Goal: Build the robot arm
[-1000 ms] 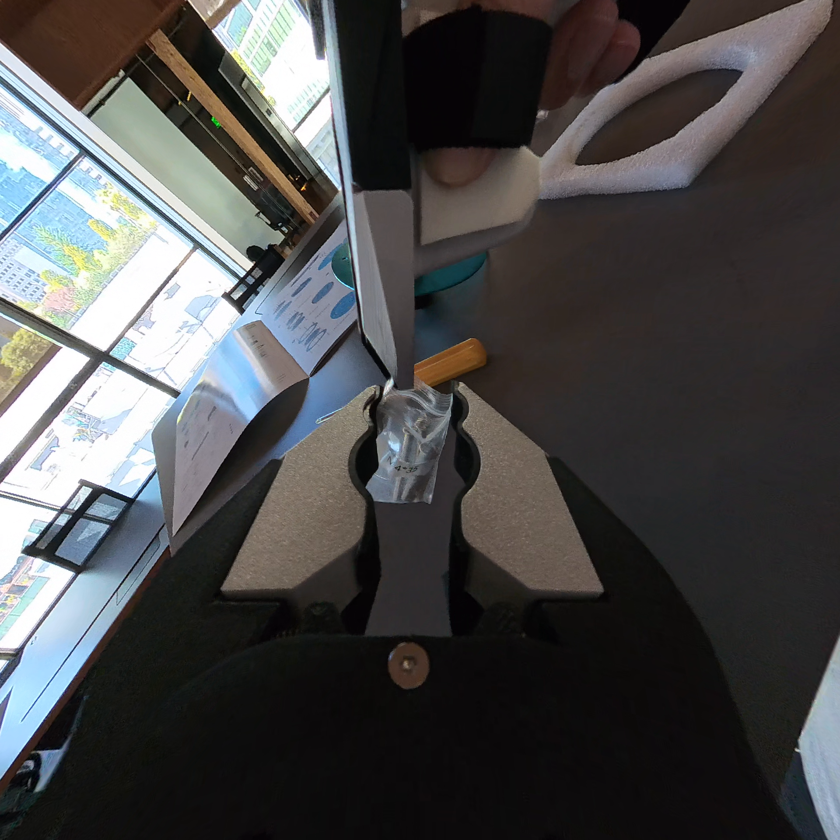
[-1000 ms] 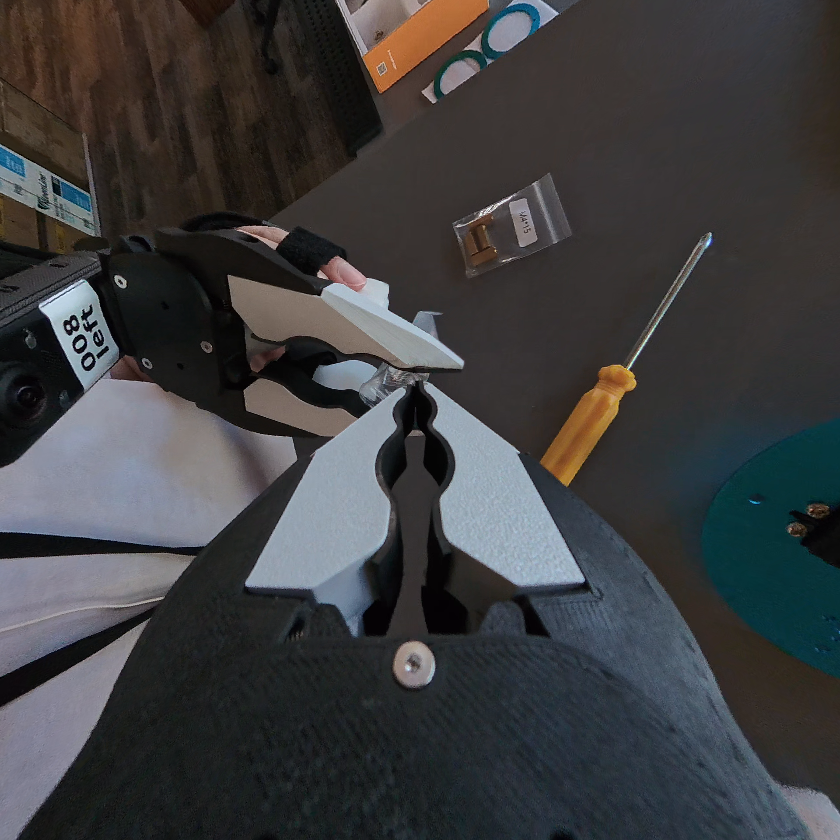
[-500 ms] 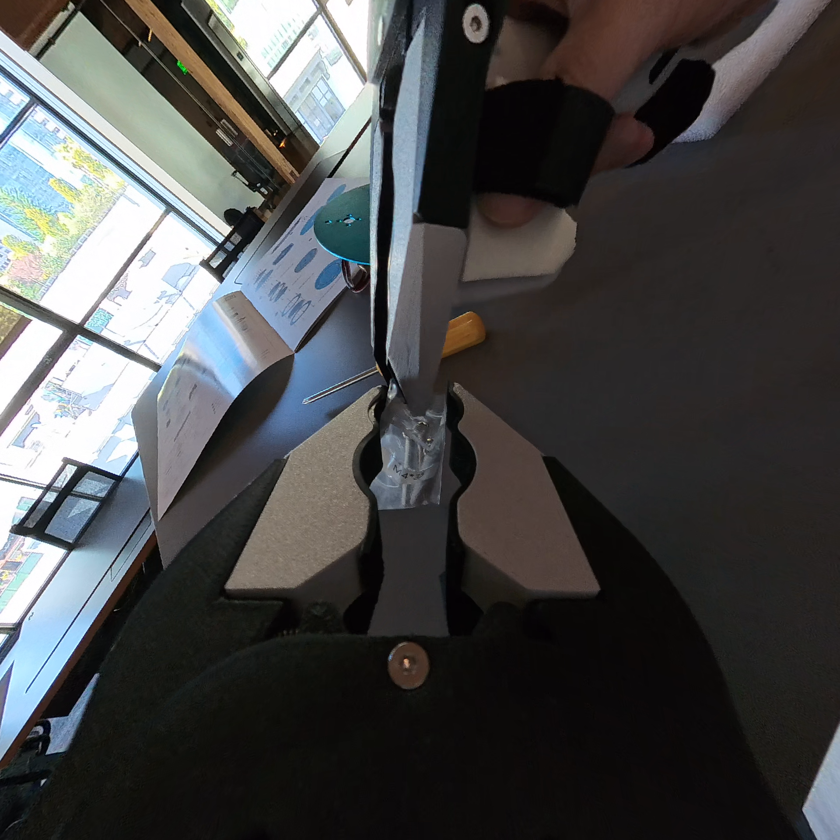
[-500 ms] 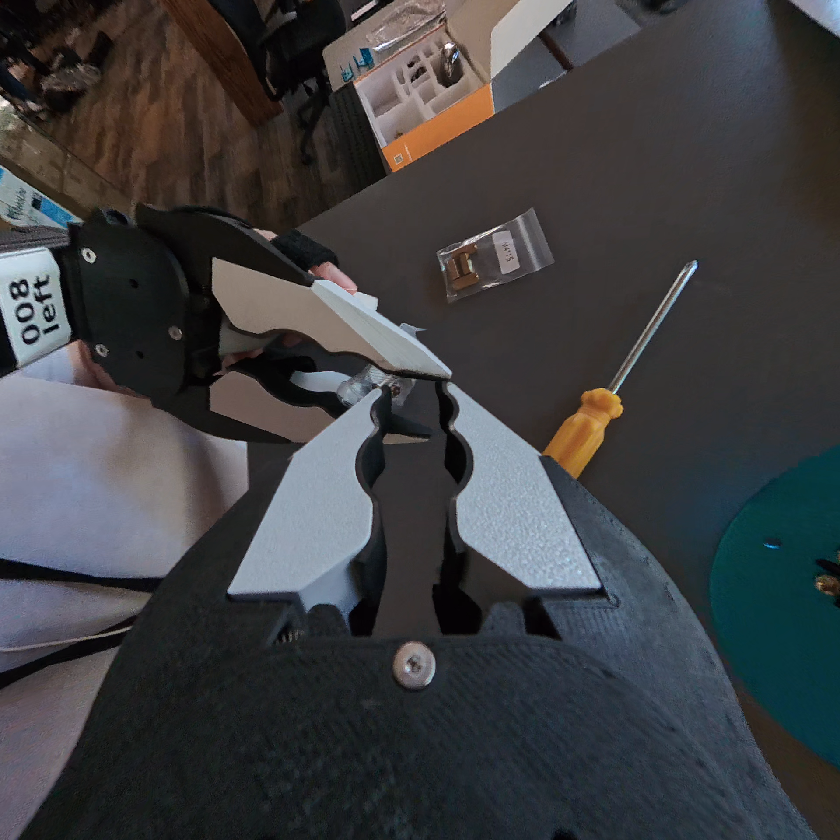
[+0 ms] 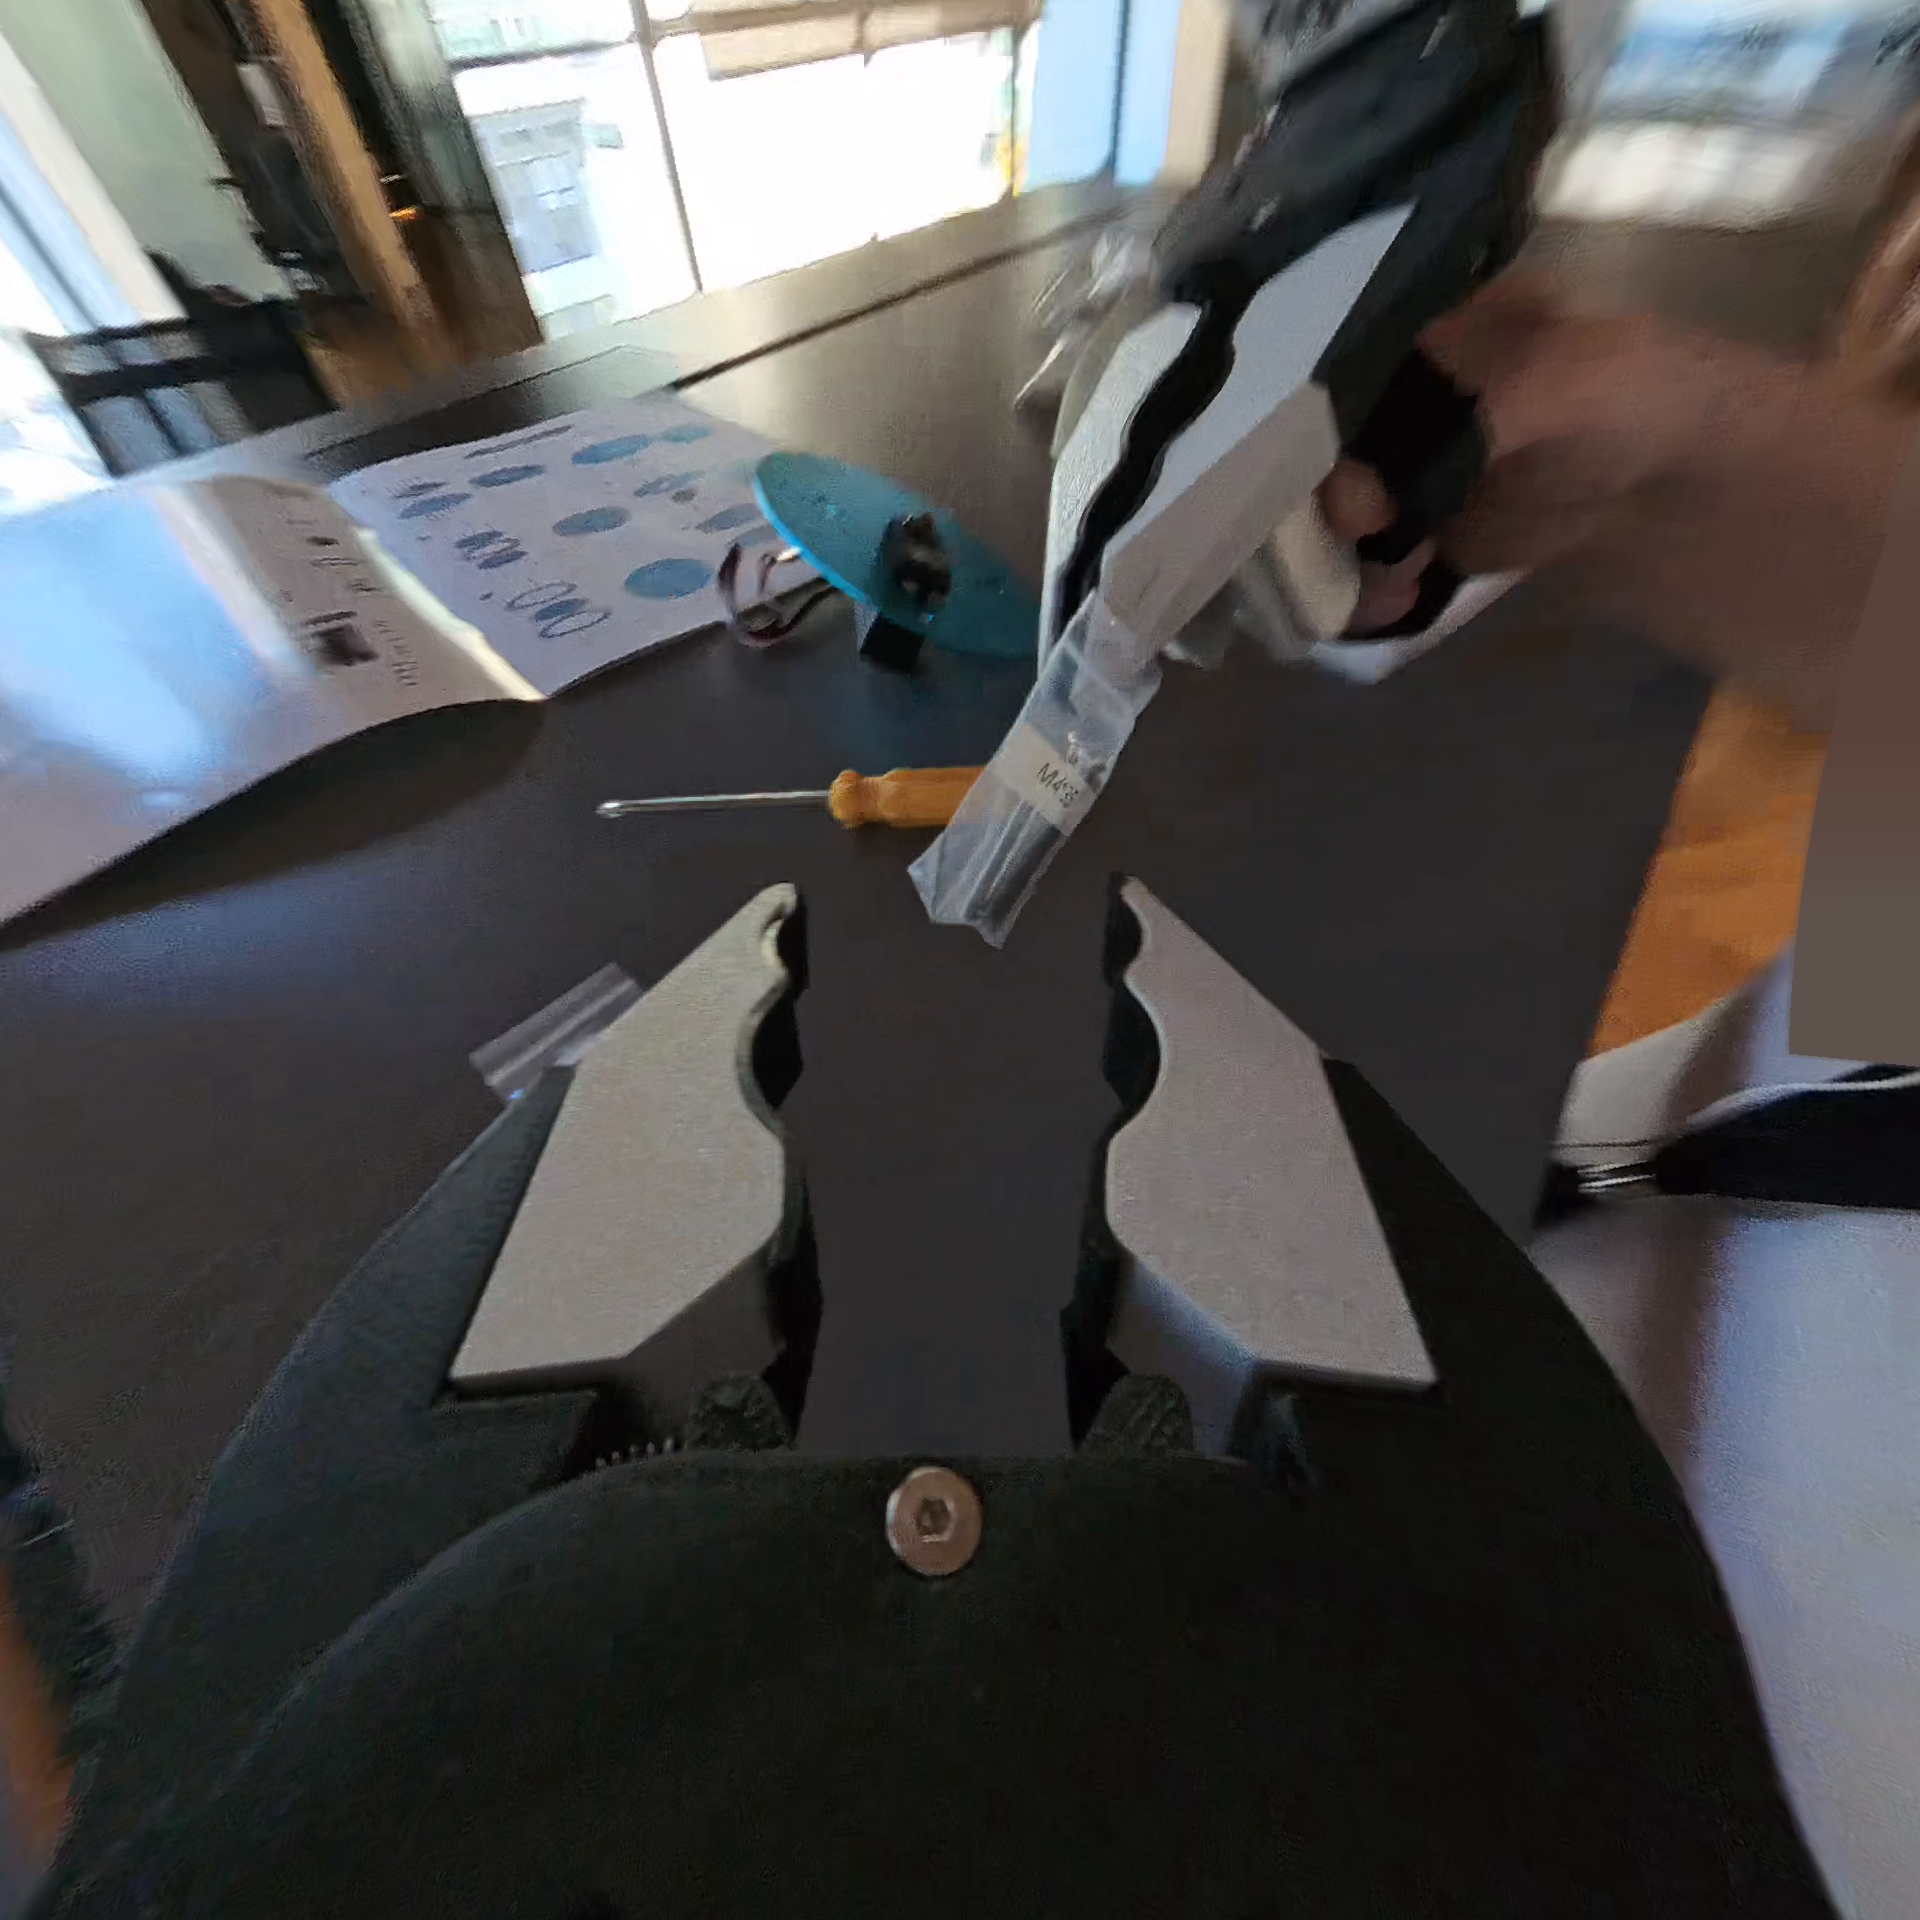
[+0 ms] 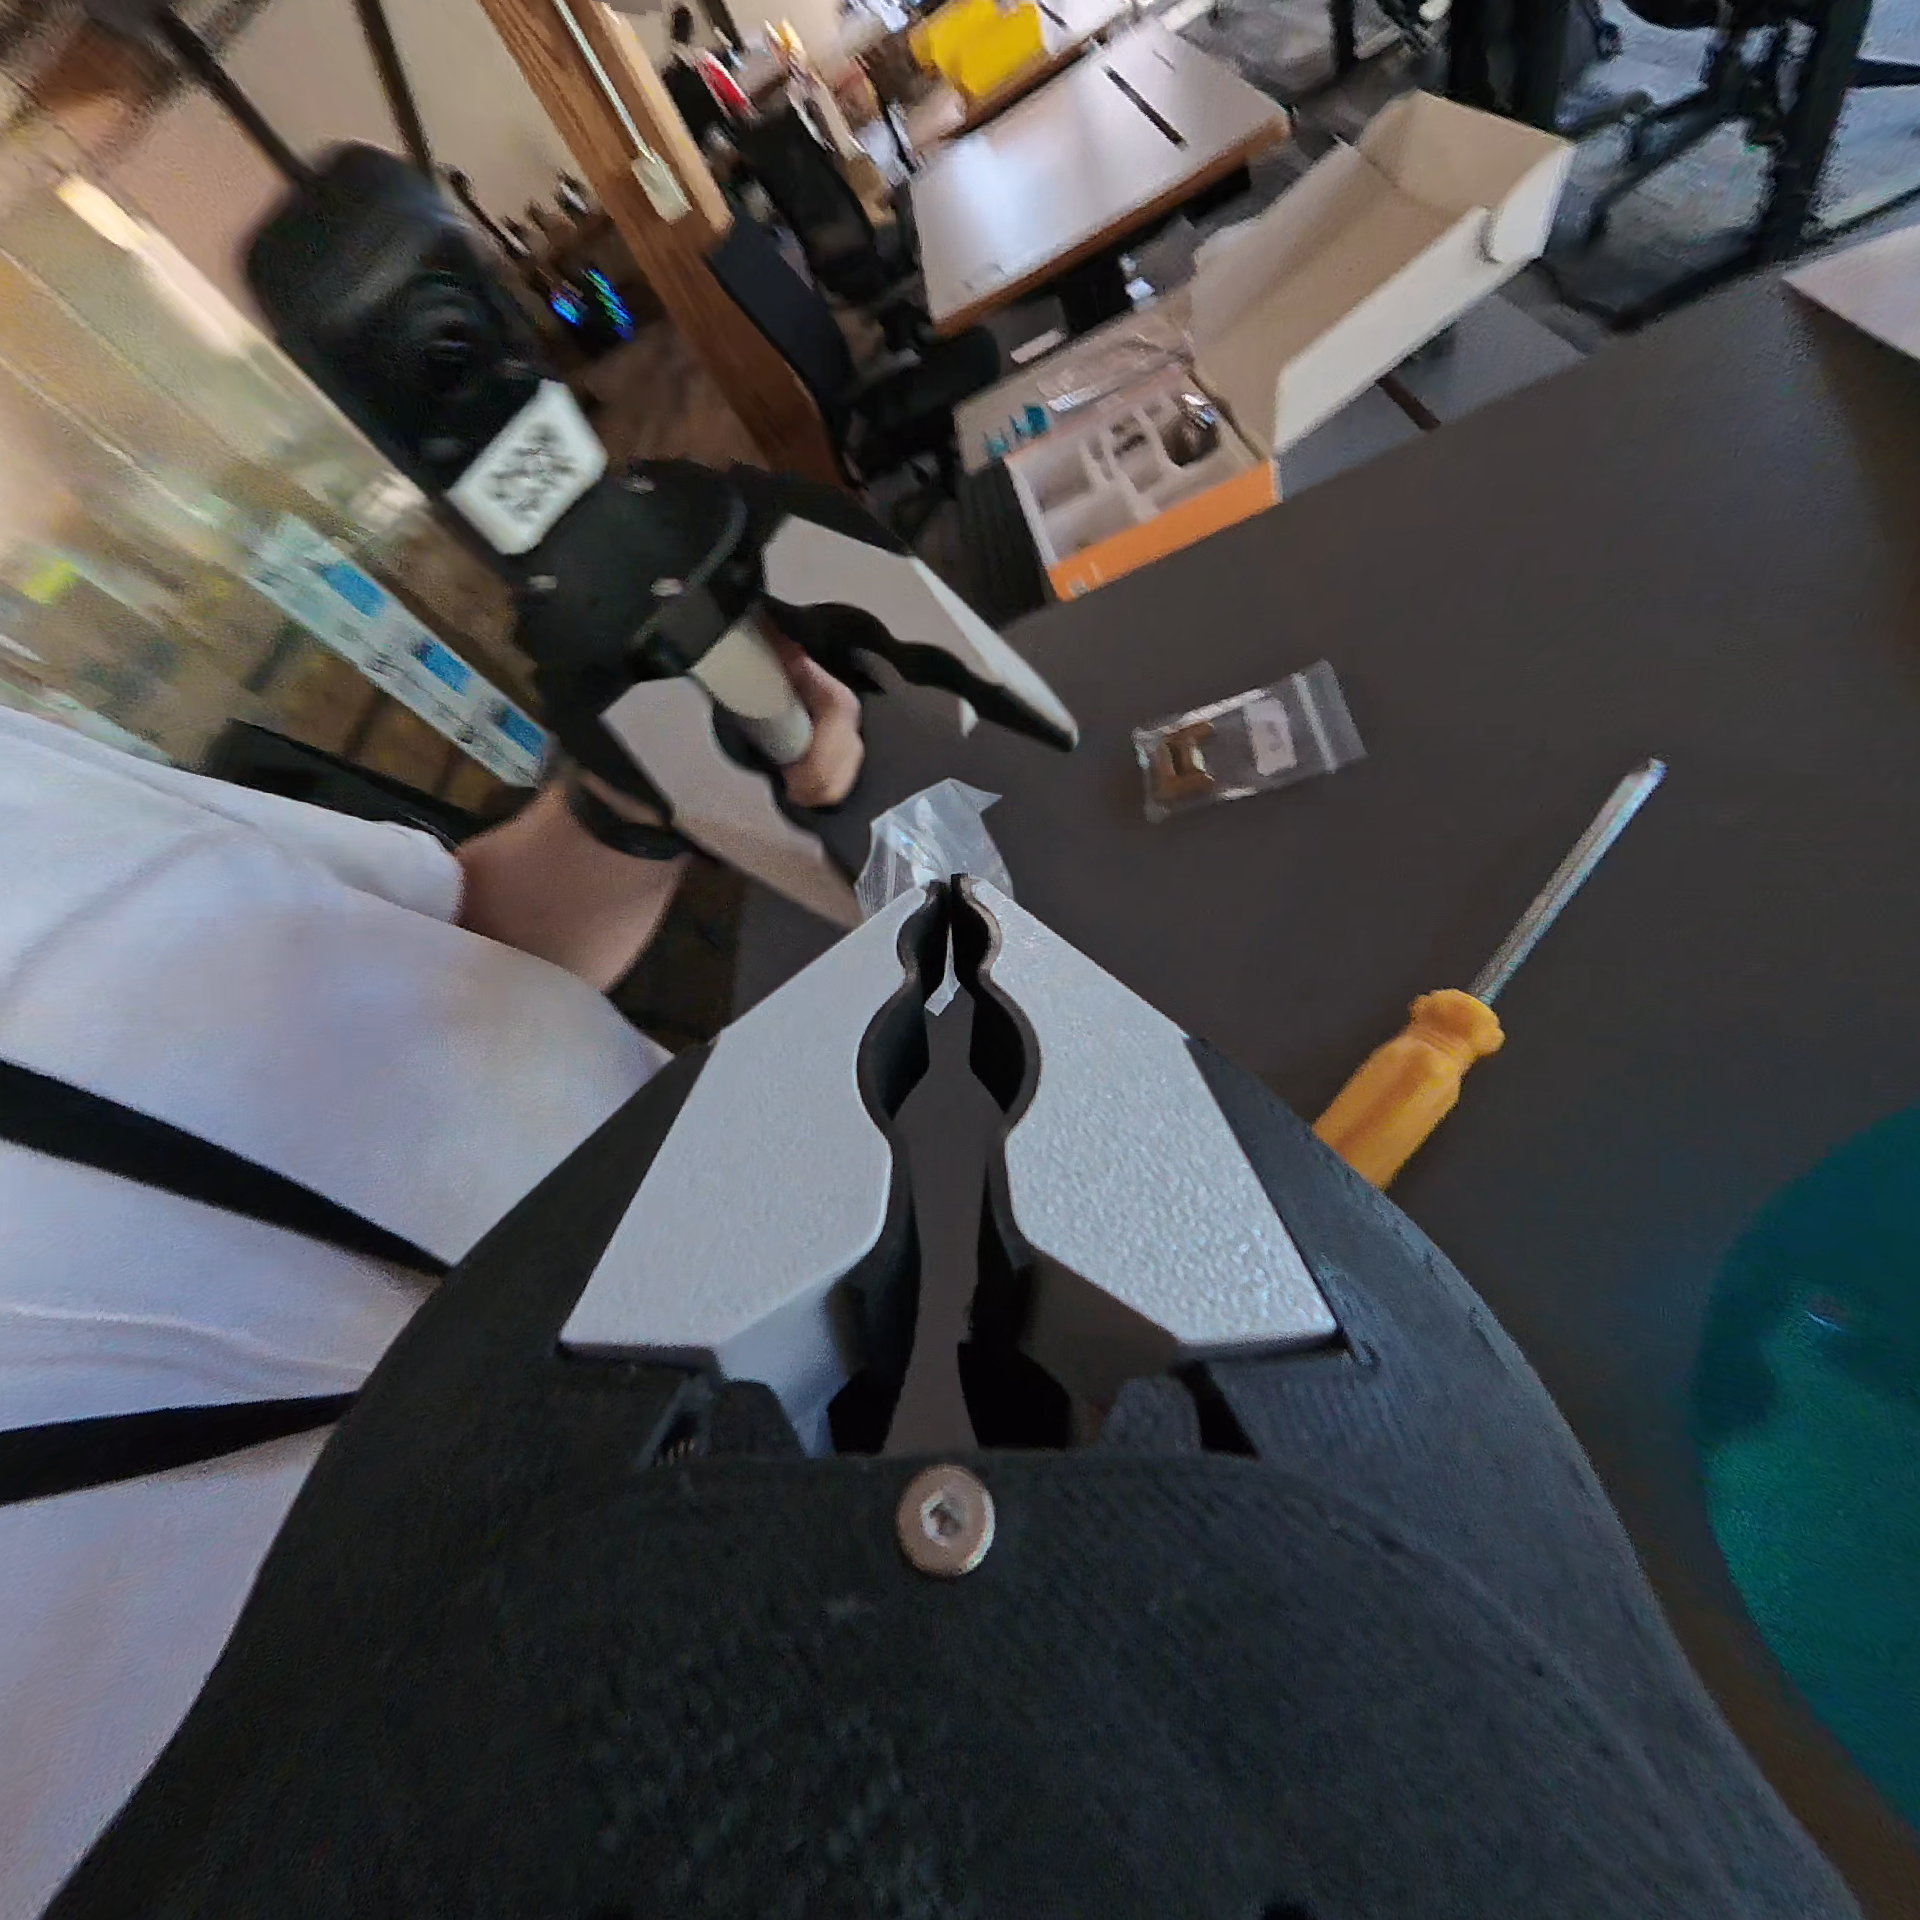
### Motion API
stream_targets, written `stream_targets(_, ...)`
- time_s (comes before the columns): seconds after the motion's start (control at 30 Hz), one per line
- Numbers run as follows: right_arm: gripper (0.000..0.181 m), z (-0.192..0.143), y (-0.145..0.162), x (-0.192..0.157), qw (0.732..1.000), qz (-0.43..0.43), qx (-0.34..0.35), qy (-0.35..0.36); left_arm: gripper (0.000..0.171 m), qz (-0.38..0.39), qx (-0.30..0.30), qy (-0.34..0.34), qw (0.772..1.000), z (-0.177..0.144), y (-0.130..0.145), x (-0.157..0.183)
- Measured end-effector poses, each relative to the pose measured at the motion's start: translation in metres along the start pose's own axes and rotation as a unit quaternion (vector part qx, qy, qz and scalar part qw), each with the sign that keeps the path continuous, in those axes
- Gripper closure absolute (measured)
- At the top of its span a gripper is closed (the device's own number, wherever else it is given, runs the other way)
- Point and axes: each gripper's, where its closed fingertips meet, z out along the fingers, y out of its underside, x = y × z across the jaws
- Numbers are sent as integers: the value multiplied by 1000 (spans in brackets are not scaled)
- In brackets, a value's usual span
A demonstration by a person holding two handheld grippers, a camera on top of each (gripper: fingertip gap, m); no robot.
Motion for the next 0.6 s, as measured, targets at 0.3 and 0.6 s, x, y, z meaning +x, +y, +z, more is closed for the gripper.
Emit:
stream_targets(0.3,181,-10,-22,-23,987,74,76,-124,167,-106,64,167,978,-13,-19,25)
stream_targets(0.6,181,3,17,-5,989,107,7,-100,171,-174,-11,203,963,-18,1,27)
